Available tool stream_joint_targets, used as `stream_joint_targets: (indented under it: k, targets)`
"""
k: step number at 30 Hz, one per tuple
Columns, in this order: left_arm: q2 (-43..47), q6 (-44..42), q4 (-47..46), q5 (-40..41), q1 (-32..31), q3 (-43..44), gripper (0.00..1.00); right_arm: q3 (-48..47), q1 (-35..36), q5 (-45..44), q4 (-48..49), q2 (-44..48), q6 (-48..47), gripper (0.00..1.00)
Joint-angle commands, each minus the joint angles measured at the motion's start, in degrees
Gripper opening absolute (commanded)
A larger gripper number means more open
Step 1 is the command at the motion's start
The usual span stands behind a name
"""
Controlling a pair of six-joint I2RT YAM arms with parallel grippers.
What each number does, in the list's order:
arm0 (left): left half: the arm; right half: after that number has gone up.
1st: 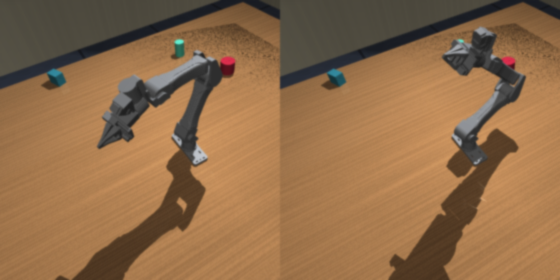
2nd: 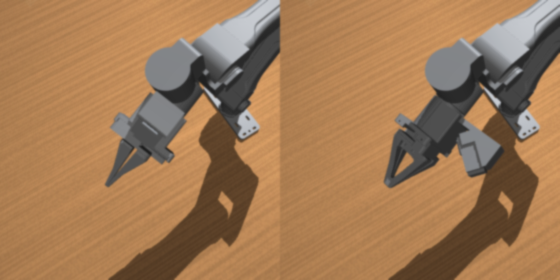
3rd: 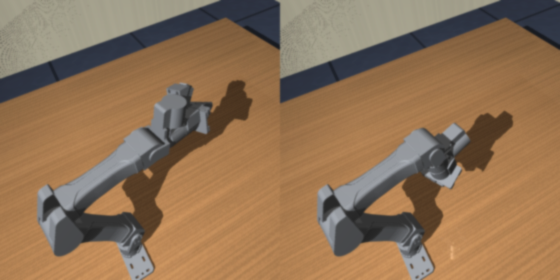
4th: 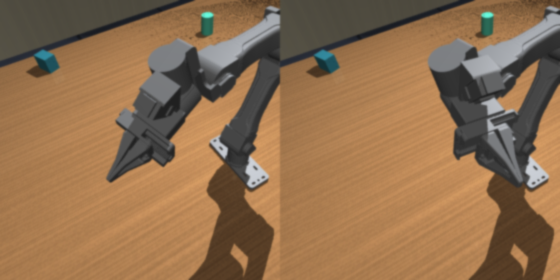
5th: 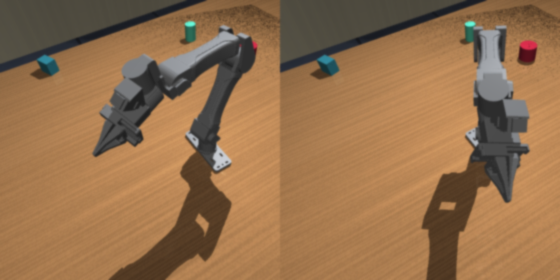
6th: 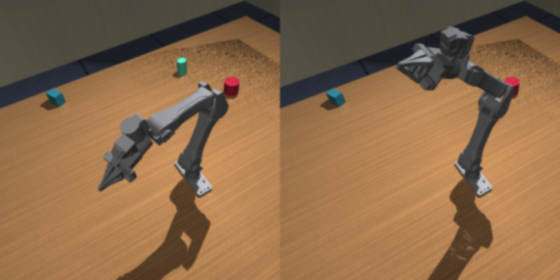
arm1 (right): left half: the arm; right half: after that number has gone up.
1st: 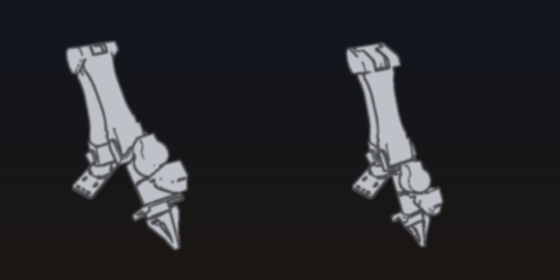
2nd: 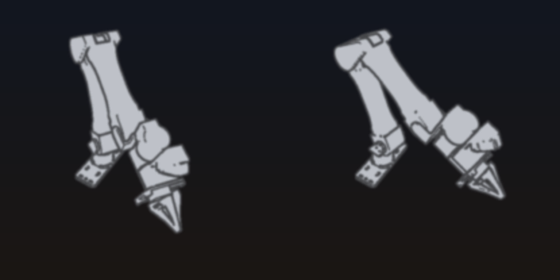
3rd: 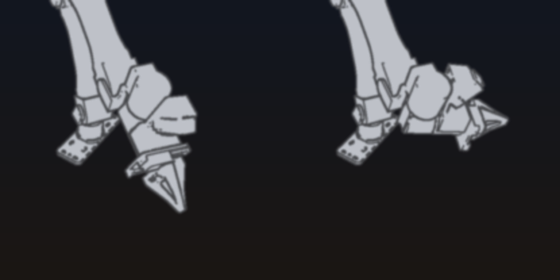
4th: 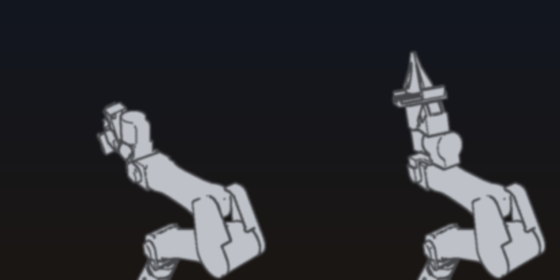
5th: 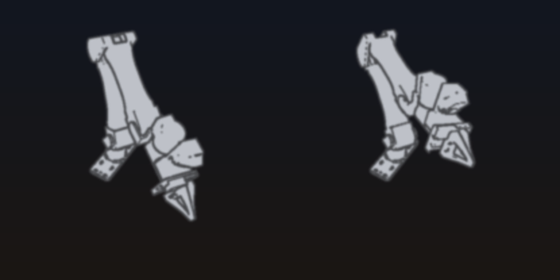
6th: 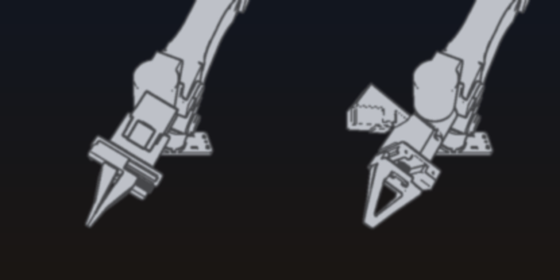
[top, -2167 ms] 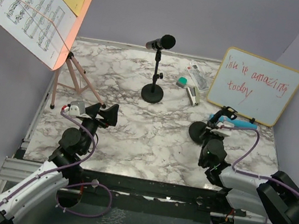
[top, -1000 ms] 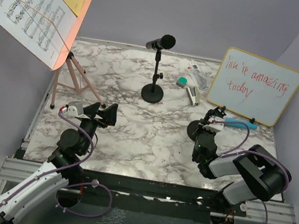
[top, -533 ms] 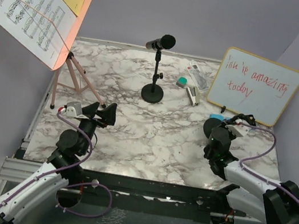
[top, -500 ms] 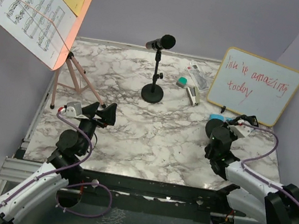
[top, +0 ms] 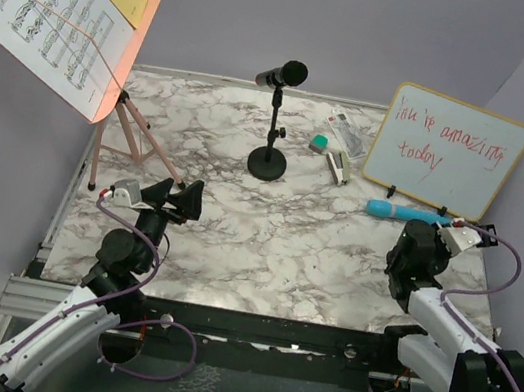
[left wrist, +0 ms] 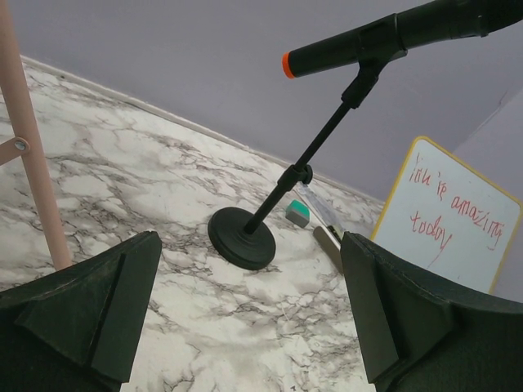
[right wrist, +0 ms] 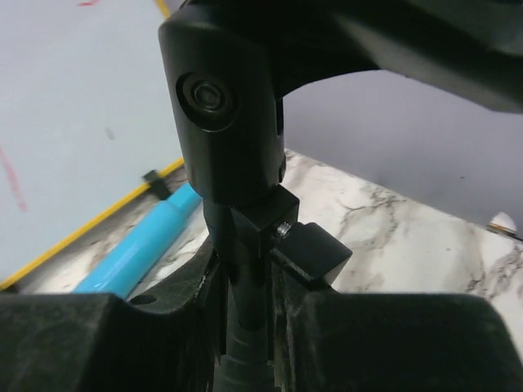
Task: Pack up the instrument practice props
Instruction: Move the microphone stand to the center of the board.
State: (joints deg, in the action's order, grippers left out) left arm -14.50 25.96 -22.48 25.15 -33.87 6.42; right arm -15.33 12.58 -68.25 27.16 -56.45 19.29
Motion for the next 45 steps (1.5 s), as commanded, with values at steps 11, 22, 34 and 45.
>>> stream_joint_targets:
  k: [11,22,34,45]
  targets:
    - [1.10,-0.03,0.68,1.48,-0.32,-1.32,0.99,-3.57,-8.07,4.28,-4.73,-12.25,8.31,0.20]
    - [0.99,0.24,0.53,1.58,-0.32,-1.41,0.99,-4.80,-8.09,8.10,-17.62,-7.32,15.12,0.75]
    - [-2.09,0.76,-1.60,0.42,-0.32,-1.06,0.99,-21.27,-8.05,14.93,-61.08,0.10,36.88,0.95]
    - [-16.55,2.30,-9.37,0.69,-0.23,2.33,0.99,-26.72,-8.05,35.12,-72.13,12.60,27.87,1.00]
